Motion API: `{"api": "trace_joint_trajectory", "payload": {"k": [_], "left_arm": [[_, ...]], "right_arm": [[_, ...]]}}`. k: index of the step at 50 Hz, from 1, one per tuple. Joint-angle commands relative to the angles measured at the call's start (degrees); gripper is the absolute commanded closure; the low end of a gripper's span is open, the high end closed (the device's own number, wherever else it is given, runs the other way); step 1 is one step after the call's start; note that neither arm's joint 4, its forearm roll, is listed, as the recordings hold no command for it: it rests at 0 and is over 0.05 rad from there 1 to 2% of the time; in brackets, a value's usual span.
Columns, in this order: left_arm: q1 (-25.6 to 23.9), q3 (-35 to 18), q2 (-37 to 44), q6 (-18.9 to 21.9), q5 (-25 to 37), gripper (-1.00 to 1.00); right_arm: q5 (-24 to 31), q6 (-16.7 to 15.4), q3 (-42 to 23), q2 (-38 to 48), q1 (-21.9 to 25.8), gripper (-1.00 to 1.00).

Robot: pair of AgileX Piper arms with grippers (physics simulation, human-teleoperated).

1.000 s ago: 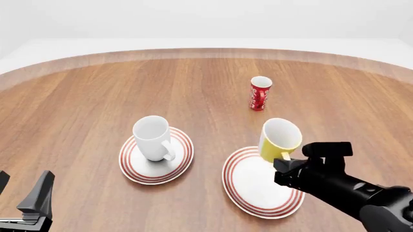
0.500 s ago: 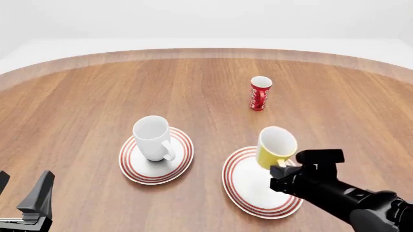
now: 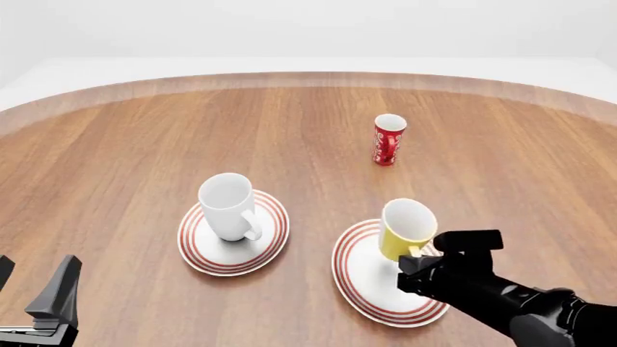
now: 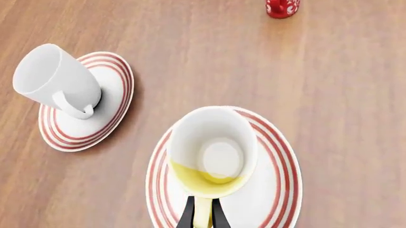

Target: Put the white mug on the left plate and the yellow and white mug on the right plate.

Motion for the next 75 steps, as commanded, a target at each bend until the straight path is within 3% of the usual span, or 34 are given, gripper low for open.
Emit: {"api": "trace_joint_trajectory", "payload": {"k": [1, 38, 39, 60, 70, 71, 75], "left_arm": [[0.00, 0.00, 0.00, 0.00, 0.00, -1.00], [0.00, 0.00, 0.00, 0.00, 0.00, -1.00], [0.00, 0.00, 0.00, 0.00, 0.00, -1.00], [0.00, 0.00, 0.00, 0.00, 0.00, -1.00], [0.00, 0.00, 0.00, 0.00, 0.00, -1.00], [0.00, 0.00, 0.00, 0.00, 0.00, -1.00], [0.00, 0.00, 0.00, 0.00, 0.00, -1.00]], "right_arm": [[-1.16, 0.48, 0.06, 1.55, 0.26, 1.00], [-2.46, 0.13, -0.03, 5.04, 0.24, 1.00], [-2.33, 0.06, -0.04, 4.93, 0.13, -1.00], [-0.01, -0.42, -0.17, 2.09, -0.35, -1.00], [3.29, -0.73, -0.36, -2.20, -0.38, -1.00], [6.79, -1.45, -0.98, -6.34, -0.70, -1.00], [9.51, -1.71, -1.70, -9.30, -0.52, -1.00]]}}
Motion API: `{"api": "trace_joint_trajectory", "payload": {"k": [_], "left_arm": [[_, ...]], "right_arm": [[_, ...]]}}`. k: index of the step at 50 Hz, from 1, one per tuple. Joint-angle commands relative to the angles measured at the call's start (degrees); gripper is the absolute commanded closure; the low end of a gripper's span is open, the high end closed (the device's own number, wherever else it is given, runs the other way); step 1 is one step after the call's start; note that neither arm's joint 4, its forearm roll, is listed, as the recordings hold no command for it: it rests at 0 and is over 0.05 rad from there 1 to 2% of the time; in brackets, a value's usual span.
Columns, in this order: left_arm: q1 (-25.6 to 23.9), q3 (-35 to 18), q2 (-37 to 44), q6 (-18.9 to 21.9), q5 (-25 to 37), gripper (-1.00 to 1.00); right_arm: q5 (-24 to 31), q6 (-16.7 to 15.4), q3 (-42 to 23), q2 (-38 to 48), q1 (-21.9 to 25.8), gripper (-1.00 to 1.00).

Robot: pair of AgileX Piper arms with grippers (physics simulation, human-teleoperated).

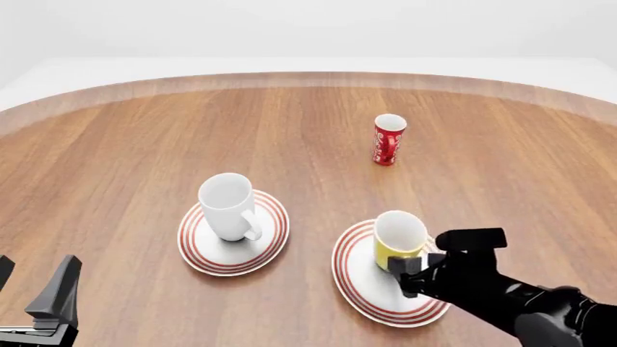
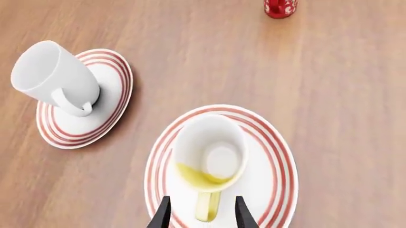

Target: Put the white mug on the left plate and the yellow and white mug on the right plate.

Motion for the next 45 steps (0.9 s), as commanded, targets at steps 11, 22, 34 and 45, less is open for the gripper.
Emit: {"api": "trace_joint_trajectory", "payload": {"k": [11, 22, 34, 45], "left_arm": [[0.00, 0.00, 0.00, 0.00, 0.00, -1.00], [0.00, 0.00, 0.00, 0.00, 0.00, -1.00], [0.00, 0.00, 0.00, 0.00, 0.00, -1.00], [0.00, 0.00, 0.00, 0.00, 0.00, -1.00]], "right_arm": [[16.35, -1.54, -5.03, -18.49, -0.60, -1.00], [23.31, -2.96, -8.56, -26.78, -1.96, -1.00], [28.83, -4.94, -14.57, -34.67, -3.92, -1.00], [28.58, -4.30, -19.19, -41.86, -4.87, -1.00]]}}
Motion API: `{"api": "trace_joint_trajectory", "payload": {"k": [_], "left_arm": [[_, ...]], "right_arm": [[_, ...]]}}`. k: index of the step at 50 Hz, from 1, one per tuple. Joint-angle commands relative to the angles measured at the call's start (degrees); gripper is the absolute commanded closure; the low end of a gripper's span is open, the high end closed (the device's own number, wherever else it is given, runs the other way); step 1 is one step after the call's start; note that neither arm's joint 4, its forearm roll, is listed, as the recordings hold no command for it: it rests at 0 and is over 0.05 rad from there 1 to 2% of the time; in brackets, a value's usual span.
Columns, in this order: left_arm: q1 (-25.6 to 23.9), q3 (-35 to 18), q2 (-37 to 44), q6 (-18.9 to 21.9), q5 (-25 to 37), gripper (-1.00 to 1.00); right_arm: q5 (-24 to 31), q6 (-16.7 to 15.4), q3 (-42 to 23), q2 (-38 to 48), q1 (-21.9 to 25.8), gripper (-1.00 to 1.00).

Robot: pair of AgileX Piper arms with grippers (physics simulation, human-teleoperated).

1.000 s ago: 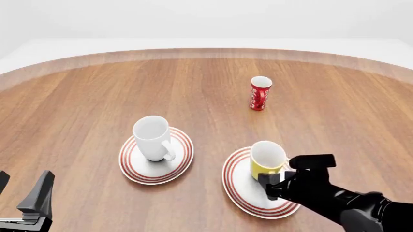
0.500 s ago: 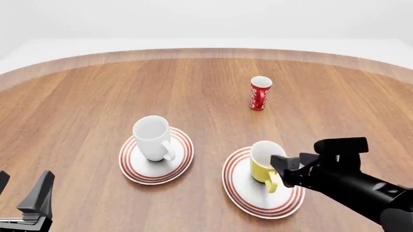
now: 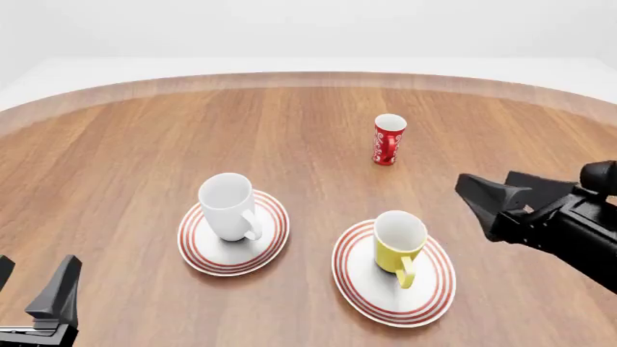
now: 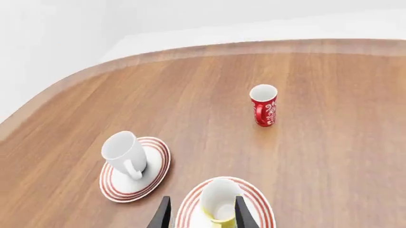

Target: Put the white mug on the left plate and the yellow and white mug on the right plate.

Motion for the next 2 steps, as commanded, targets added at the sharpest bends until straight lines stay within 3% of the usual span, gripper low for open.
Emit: {"api": "trace_joint_trajectory", "payload": {"k": [1, 2], "left_arm": [[0.00, 0.00, 0.00, 0.00, 0.00, -1.00], [0.00, 0.00, 0.00, 0.00, 0.00, -1.00]], "right_arm": [[1.28, 0.18, -4.14, -6.67, -0.83, -1.00], [1.28, 0.18, -4.14, -6.67, -0.83, -1.00]]}}
